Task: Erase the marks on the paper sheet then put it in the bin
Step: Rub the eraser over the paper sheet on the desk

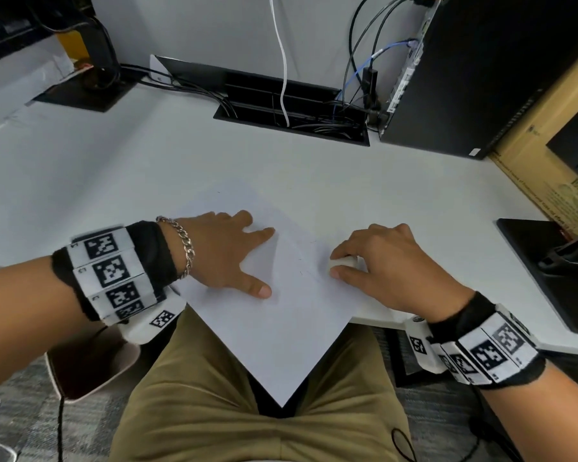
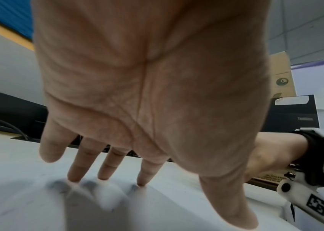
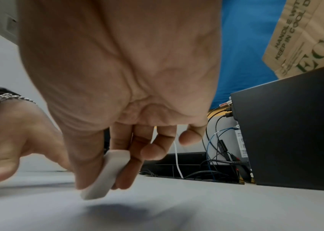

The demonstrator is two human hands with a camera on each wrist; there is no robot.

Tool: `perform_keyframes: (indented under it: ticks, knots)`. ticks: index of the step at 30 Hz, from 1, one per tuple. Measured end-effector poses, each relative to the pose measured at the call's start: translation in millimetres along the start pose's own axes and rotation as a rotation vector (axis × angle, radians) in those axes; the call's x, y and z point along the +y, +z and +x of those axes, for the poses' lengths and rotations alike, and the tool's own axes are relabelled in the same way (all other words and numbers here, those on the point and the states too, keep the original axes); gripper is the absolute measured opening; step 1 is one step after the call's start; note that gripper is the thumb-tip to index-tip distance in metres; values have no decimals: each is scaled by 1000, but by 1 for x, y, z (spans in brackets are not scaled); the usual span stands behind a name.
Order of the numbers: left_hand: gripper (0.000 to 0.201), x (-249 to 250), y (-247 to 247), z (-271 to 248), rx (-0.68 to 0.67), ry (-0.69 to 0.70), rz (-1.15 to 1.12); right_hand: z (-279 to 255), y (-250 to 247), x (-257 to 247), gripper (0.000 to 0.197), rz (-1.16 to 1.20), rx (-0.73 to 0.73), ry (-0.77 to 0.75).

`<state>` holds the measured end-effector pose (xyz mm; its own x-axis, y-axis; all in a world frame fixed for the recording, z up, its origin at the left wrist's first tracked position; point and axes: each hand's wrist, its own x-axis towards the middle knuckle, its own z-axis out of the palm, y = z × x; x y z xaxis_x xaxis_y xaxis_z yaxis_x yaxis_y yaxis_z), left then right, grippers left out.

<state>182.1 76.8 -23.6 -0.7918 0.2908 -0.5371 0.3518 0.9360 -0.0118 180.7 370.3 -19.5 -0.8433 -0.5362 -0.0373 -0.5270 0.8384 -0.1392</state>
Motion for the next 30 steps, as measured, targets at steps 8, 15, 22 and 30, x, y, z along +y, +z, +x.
perform_keyframes:
  ticks: [8,15,22,30]
  knots:
    - [118,-5,-7,17,-45,52,-5,-14,10,-14,34,-31,-92,-29]
    - [130,-22,-11,9,-52,118,-46,-31,11,-11,36,-56,-78,56]
    - [122,-24,9,13,36,104,-52,-21,-7,-10,36,-65,-138,59]
    - [131,-9,-5,20,91,97,-49,56,-5,-32,32,38,-110,-34]
